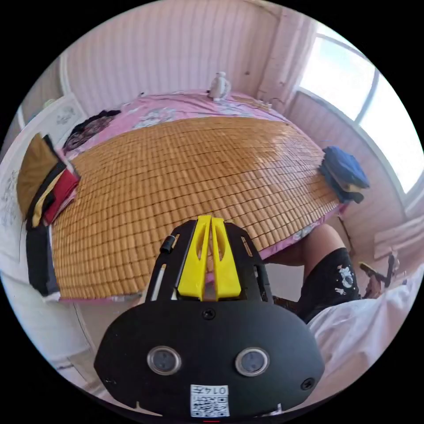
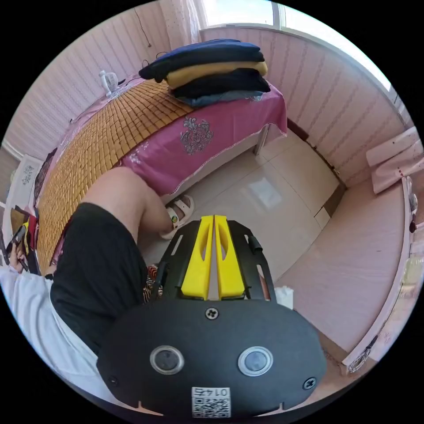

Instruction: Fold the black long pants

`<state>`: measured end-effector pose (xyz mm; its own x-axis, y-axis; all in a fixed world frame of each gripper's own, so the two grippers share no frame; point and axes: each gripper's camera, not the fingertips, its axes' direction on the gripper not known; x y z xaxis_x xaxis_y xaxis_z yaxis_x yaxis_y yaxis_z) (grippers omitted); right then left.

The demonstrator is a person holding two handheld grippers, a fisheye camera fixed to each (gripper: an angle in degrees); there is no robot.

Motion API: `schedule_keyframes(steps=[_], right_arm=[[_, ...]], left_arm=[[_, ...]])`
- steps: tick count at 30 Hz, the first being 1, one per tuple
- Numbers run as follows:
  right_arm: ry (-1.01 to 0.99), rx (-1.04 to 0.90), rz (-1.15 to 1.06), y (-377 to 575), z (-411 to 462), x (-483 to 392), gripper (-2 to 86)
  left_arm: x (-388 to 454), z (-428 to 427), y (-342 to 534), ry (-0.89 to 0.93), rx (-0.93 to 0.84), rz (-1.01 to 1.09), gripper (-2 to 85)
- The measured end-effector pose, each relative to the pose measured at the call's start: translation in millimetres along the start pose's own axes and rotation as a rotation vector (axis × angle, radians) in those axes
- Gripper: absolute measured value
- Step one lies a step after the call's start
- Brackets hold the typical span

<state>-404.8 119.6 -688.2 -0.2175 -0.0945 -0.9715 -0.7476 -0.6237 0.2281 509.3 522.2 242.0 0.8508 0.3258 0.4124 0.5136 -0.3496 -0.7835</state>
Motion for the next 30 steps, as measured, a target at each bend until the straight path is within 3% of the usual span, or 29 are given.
schedule_keyframes(steps=[3, 7, 12, 19, 30], right_arm=[[-0.009, -0.051, -0.19, 5, 18, -55, 0.0], [-0.117, 0.126, -0.459, -19, 5, -155, -0.2], [-0.273, 0.172, -0.8, -11, 8, -313, -0.2], [-0.531, 0.023, -1.25, 93, 48, -539, -0.3], [-0.602, -0.084, -1.497, 205, 123, -719, -0.2]], left_arm=[[-67, -59, 82, -0.077, 0.082, -0.161, -1.0], [-124, -121, 168, -0.108, 0.2, -0.299, -1.0], [-179, -179, 274, -0.098, 0.327, -0.43, -1.0], [-253, -211, 447, -0.1, 0.353, -0.65, -1.0], [-348, -220, 614, -0.12, 0.359, -0.865, -1.0]])
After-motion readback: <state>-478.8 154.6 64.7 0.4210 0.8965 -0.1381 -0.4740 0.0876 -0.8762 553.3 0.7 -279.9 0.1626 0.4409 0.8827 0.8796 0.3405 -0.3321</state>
